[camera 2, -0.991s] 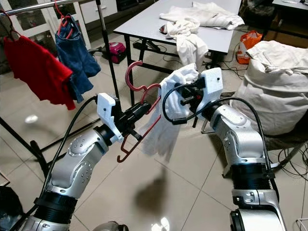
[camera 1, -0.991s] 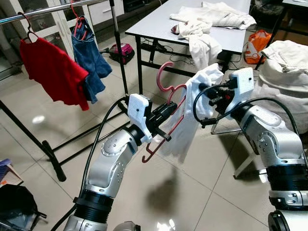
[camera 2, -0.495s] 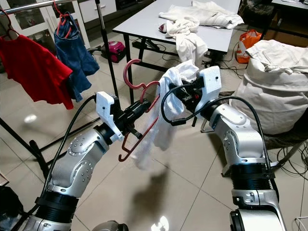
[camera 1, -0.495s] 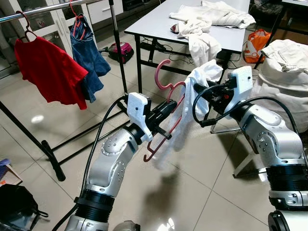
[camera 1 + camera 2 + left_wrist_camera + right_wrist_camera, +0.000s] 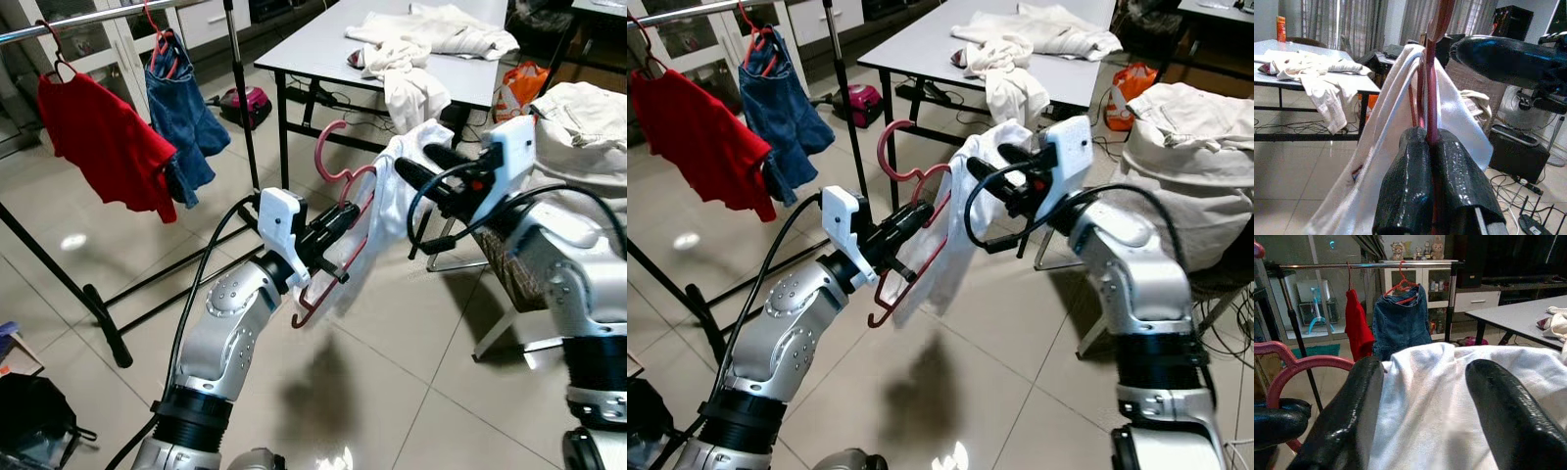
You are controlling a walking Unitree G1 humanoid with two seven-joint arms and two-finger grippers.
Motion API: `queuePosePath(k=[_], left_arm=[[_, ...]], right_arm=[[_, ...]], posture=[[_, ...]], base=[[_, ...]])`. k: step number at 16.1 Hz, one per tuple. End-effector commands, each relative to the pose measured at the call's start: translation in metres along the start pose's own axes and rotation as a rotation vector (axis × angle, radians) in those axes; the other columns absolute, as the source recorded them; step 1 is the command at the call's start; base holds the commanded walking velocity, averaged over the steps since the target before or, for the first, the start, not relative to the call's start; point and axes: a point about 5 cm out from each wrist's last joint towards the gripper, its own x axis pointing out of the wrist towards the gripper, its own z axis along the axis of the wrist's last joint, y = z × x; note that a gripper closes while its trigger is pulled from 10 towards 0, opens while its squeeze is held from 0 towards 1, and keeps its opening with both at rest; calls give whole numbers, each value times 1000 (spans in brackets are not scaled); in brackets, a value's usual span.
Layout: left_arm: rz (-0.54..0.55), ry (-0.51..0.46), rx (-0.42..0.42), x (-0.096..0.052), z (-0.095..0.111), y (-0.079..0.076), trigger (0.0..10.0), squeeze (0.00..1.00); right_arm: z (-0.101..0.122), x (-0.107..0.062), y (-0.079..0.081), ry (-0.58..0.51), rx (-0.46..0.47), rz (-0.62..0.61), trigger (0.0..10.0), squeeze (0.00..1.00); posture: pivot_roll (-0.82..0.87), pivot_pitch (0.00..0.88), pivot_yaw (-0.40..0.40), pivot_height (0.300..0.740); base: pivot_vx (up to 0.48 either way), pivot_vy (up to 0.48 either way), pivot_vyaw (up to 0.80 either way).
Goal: Hang hanger
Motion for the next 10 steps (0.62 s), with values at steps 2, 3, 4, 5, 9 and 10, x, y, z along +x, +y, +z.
queuePosePath(k=[2,3,4,5,9,10], left_arm=[[-15,-38,30,4,10,1,10000,0],[-18,-36,31,5,10,1,10000,0],[-22,-33,33,4,9,1,10000,0],[-26,-26,41,3,8,1,10000,0],[-64,23,89,-3,-1,-1,10000,0],[-74,34,93,-5,-3,-1,10000,0]], right_arm=[[2,-8,-11,76,-199,-20,10000,1000],[2,-10,-15,122,-307,-18,10000,0],[6,-11,-19,133,-373,-22,10000,0],[11,-12,-24,133,-432,-28,10000,0],[28,-14,-25,90,-547,65,10000,0],[29,-16,-24,100,-570,112,10000,0]], posture=[[-103,0,35,740],[-103,0,34,740],[-102,0,33,740],[-101,0,32,740],[-94,0,30,740],[-94,0,30,740]], base=[[0,0,0],[0,0,0],[0,0,0],[0,0,0],[0,0,0],[0,0,0]])
